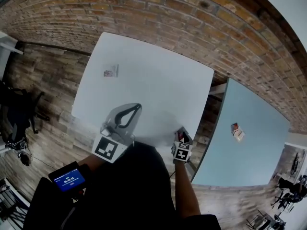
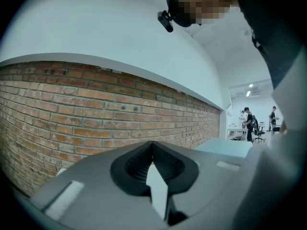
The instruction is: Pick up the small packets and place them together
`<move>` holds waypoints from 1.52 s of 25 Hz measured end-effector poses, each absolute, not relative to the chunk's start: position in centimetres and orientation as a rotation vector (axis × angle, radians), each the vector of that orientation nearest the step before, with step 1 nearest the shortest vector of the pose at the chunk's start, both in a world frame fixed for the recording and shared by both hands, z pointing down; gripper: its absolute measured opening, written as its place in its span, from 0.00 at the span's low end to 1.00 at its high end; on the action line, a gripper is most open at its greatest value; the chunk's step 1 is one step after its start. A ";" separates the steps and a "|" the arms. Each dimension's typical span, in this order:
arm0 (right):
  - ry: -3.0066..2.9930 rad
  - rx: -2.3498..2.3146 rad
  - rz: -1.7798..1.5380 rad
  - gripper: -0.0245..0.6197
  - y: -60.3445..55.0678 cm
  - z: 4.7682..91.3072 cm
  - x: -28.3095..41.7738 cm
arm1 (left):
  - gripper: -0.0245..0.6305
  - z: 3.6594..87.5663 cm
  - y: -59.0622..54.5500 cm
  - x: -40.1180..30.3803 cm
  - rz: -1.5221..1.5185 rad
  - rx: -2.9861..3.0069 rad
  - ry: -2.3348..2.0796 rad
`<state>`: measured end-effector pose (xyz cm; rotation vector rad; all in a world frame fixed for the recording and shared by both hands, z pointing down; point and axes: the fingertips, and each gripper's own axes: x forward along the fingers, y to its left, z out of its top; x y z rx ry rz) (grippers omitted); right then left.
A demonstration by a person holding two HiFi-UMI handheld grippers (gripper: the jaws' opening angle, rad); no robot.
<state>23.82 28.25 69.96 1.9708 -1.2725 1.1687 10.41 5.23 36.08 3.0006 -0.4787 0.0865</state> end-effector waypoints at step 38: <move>-1.365 1.640 1.237 0.29 26.7 73.0 22.8 | 0.04 37.8 3.6 7.9 0.149 2.954 -0.631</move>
